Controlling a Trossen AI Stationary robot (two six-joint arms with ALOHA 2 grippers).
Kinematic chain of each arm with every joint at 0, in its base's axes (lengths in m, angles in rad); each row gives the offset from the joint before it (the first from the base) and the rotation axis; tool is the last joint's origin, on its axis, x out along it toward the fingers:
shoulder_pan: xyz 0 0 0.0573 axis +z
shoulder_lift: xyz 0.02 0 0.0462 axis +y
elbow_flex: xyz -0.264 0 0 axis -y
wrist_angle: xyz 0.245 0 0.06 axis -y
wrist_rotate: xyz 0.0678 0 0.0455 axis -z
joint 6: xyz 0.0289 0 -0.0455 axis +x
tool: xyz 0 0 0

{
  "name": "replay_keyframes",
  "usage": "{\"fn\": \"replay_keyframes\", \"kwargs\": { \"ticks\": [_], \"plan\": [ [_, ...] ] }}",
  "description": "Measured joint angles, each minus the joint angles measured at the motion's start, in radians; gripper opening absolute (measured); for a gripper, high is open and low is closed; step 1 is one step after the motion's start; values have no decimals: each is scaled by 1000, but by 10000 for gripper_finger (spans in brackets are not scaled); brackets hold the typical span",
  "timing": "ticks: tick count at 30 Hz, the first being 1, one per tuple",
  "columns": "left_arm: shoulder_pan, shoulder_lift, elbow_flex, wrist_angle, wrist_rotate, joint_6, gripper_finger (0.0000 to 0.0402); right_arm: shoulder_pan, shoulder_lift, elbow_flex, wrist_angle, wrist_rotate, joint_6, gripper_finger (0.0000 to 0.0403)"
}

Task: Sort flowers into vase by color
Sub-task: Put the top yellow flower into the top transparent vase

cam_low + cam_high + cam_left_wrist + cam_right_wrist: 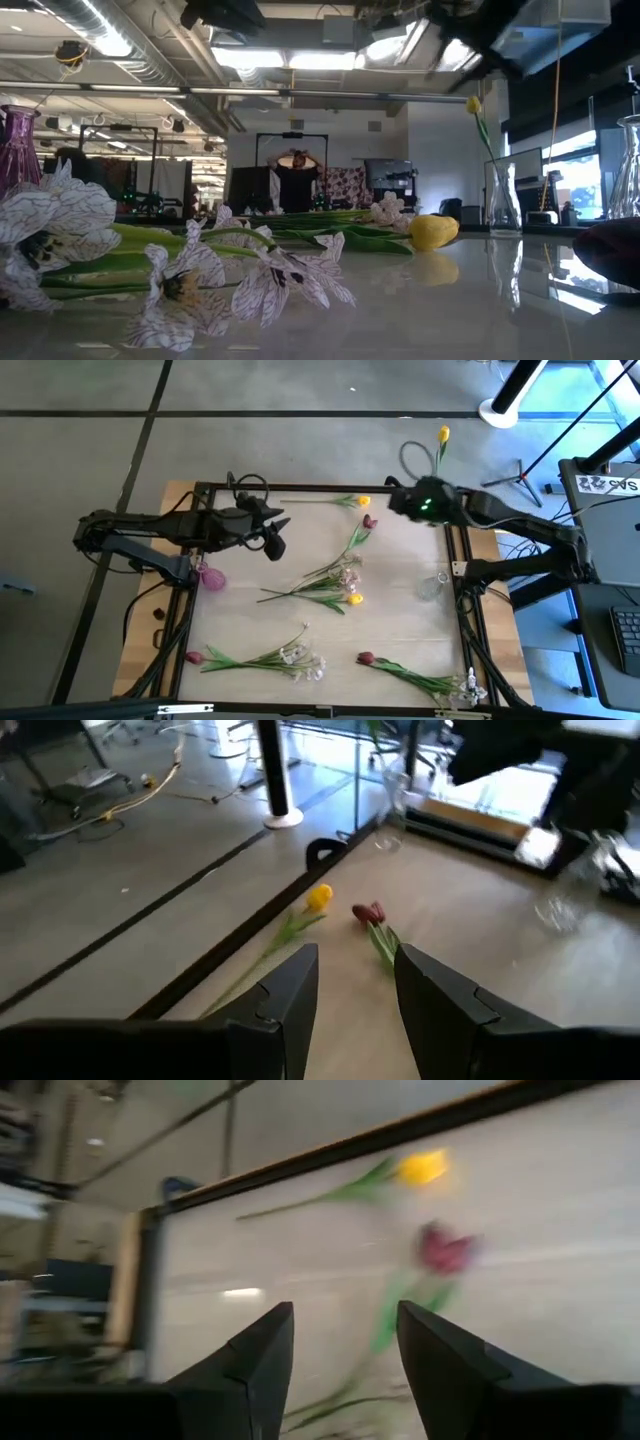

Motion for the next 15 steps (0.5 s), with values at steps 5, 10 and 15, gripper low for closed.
{"fn": "replay_keyframes", "kwargs": {
  "ticks": [5, 10, 15],
  "plan": [
    [-72, -2, 0, -33, 0, 27, 131, 89, 165, 0, 232, 63, 180, 179],
    [-141, -2, 0, -95, -1, 25, 131, 94, 335, -1, 429, 92, 390, 179],
    [-211, -2, 0, -167, -4, -22, 131, 52, 473, -1, 473, 142, 589, 179]
  ]
}}
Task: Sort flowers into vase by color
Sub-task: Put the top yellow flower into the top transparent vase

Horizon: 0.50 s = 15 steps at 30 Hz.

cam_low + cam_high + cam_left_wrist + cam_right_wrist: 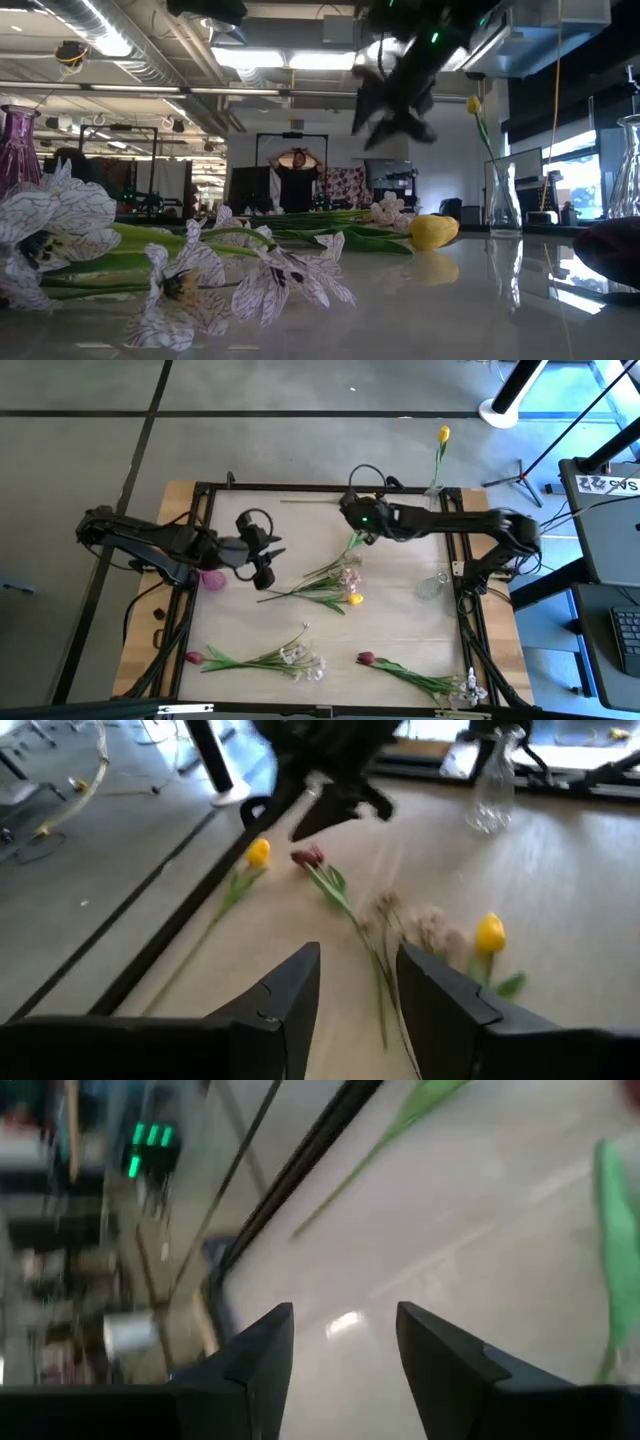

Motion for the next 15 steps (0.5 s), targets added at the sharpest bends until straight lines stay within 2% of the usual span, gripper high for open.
{"fn": "replay_keyframes", "kwargs": {
  "ticks": [2, 6, 15],
  "plan": [
    [-22, 0, 0, -41, -17, -46, 131, -27, 48, -1, -4, 9, 72, 179],
    [-57, -31, 0, -125, -93, -134, 131, -89, 126, -1, 34, 4, 96, 179],
    [-56, -74, 0, -257, -211, -260, 131, -231, 201, -1, 36, 11, 17, 179]
  ]
}}
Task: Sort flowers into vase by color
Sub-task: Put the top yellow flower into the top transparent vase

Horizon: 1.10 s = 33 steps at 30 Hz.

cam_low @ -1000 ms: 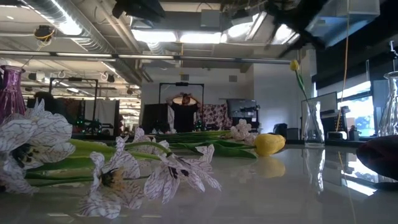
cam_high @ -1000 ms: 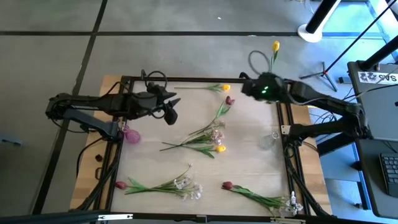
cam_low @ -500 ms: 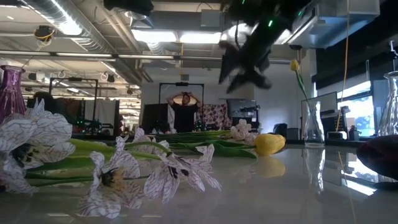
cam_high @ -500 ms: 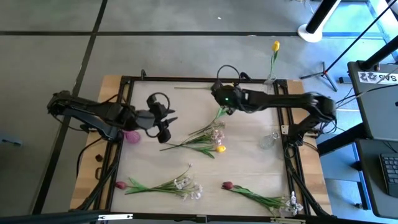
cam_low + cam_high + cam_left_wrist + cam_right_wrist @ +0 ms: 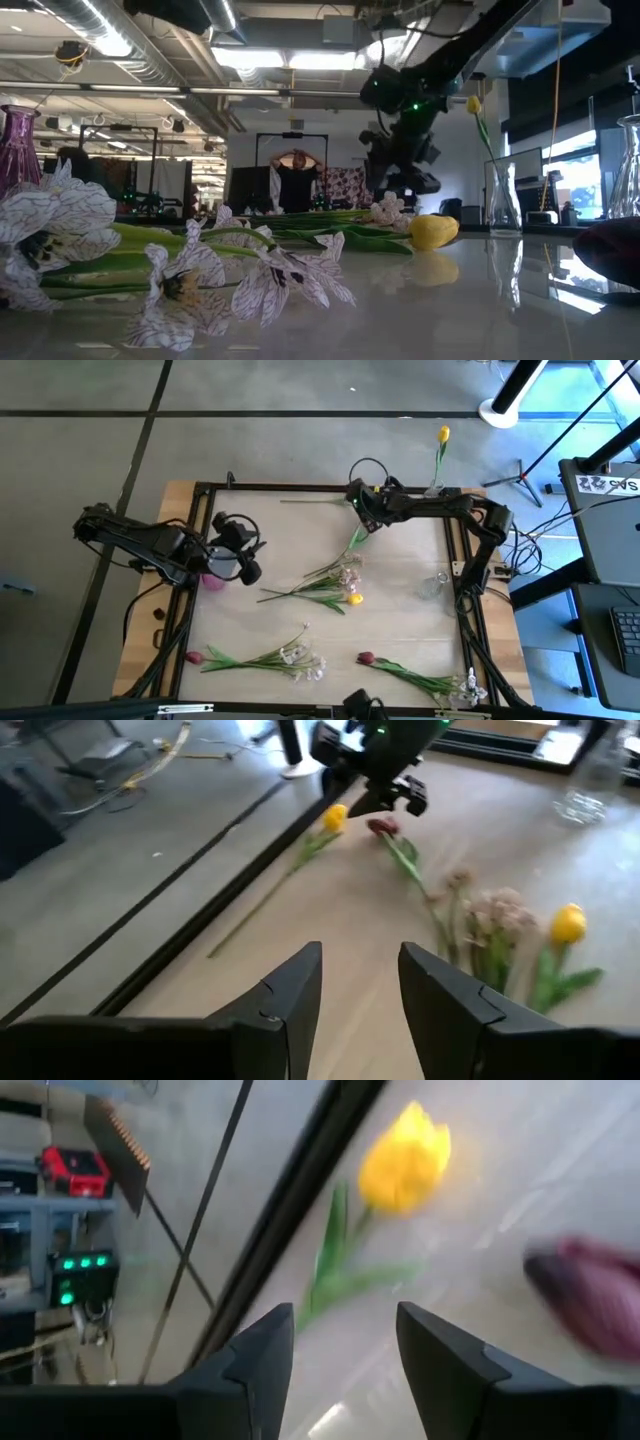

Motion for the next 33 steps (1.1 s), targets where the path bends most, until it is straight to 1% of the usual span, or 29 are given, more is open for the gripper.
{"fn": "replay_keyframes", "kwargs": {
  "ticks": [4, 10, 14, 16, 22, 25, 27, 29, 33],
  "plan": [
    [50, -7, 0, 2, -15, -3, 130, -51, 17, 0, -2, -24, -4, 179],
    [114, -6, 0, 28, -23, 30, 130, -97, 68, 0, 22, -125, -23, 179],
    [140, -6, 0, 51, -24, 65, 130, -98, 94, 0, 87, -129, 12, 184],
    [148, -6, 0, 56, -23, 73, 130, -101, 104, 0, 117, -127, 20, 199],
    [166, -6, 0, 58, -22, 74, 130, -109, 131, 0, 122, -120, 61, 271],
    [172, -6, 0, 57, -22, 75, 130, -119, 142, 2, 125, -112, 95, 283],
    [174, -6, 0, 57, -22, 76, 130, -125, 149, 4, 124, -117, 132, 278],
    [175, -6, 0, 57, -22, 76, 130, -127, 150, 4, 120, -117, 151, 262],
    [177, -6, 0, 58, -22, 85, 130, -130, 152, 3, 101, -103, 163, 208]
  ]
}}
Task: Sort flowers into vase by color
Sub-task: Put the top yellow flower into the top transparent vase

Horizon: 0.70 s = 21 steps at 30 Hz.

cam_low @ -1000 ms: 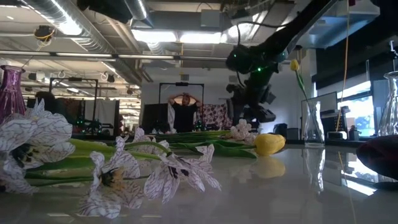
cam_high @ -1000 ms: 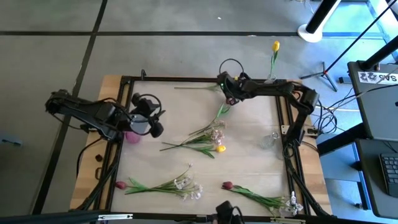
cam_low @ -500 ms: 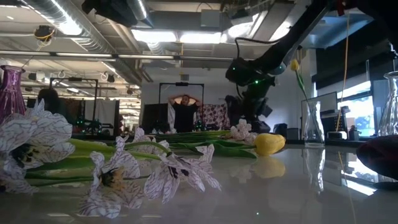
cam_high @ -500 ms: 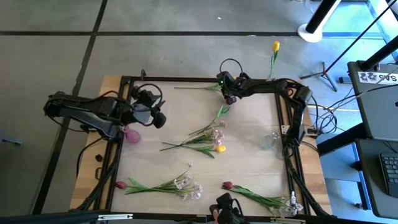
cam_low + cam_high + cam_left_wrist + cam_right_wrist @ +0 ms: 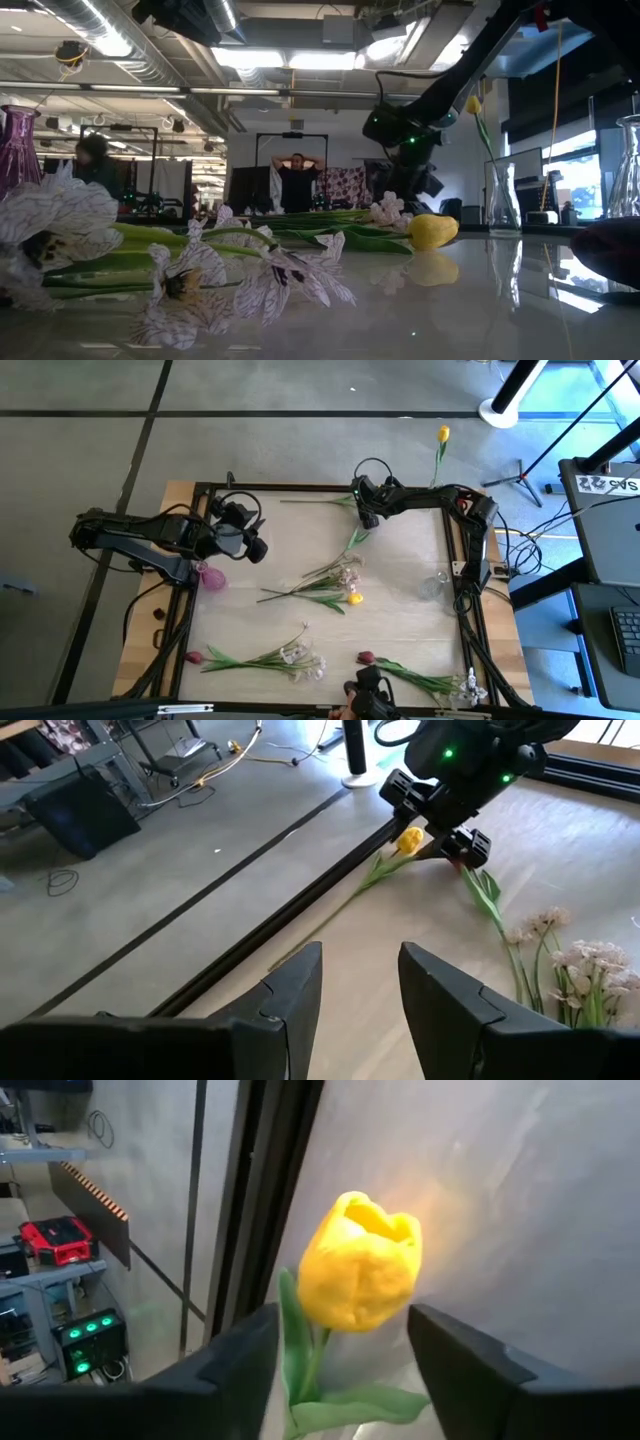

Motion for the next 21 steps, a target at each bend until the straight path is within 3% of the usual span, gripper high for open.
{"fn": "replay_keyframes", "kwargs": {
  "ticks": [6, 11, 16, 21],
  "plan": [
    [0, 0, 0, 13, 0, 15, 130, -3, 3, -2, -13, 10, -11, 122],
    [-1, -4, 0, 13, 0, 16, 130, -1, 3, -3, -9, 7, -57, 79],
    [-1, -4, 0, 13, 0, 34, 130, 23, -14, -4, 1, -67, -138, 69],
    [-1, -6, 0, 4, 1, 44, 130, 57, -97, -4, -52, -191, -350, 76]
  ]
}}
